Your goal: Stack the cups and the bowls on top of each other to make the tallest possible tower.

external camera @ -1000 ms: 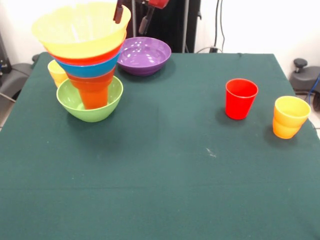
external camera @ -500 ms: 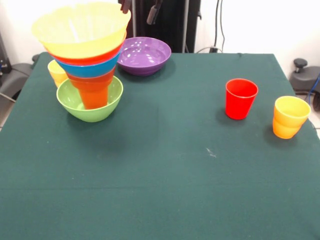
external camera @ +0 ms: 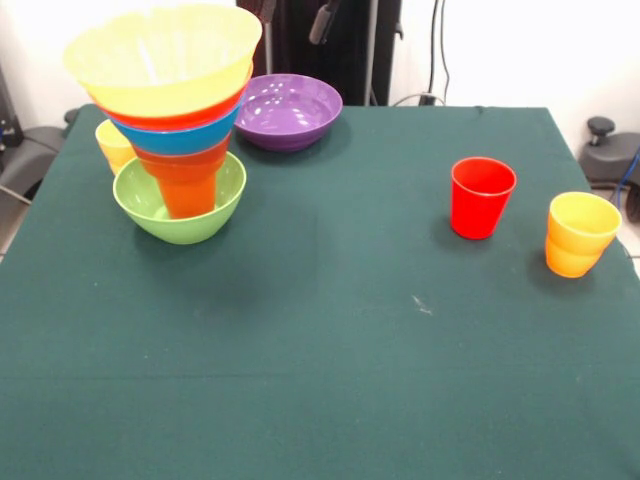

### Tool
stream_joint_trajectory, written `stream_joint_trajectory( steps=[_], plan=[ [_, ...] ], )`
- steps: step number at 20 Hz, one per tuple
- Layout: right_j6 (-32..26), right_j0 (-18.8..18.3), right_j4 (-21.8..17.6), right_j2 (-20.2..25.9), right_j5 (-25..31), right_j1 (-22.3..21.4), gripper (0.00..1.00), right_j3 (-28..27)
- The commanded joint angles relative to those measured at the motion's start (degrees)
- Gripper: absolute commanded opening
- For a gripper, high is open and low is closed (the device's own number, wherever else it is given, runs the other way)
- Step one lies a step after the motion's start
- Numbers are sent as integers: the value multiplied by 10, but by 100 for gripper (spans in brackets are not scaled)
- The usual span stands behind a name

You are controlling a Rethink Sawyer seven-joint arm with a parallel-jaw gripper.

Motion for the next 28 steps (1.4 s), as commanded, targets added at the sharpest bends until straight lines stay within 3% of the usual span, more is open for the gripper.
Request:
stream_joint_trajectory(
  steps=[1,17,28],
  plan=[
    [-70,17,13,68,38,39,100,-48],
    [-35,39,8,92,-10,111,100,-129],
    [-35,56,19,92,52,136,100,-199]
  ],
)
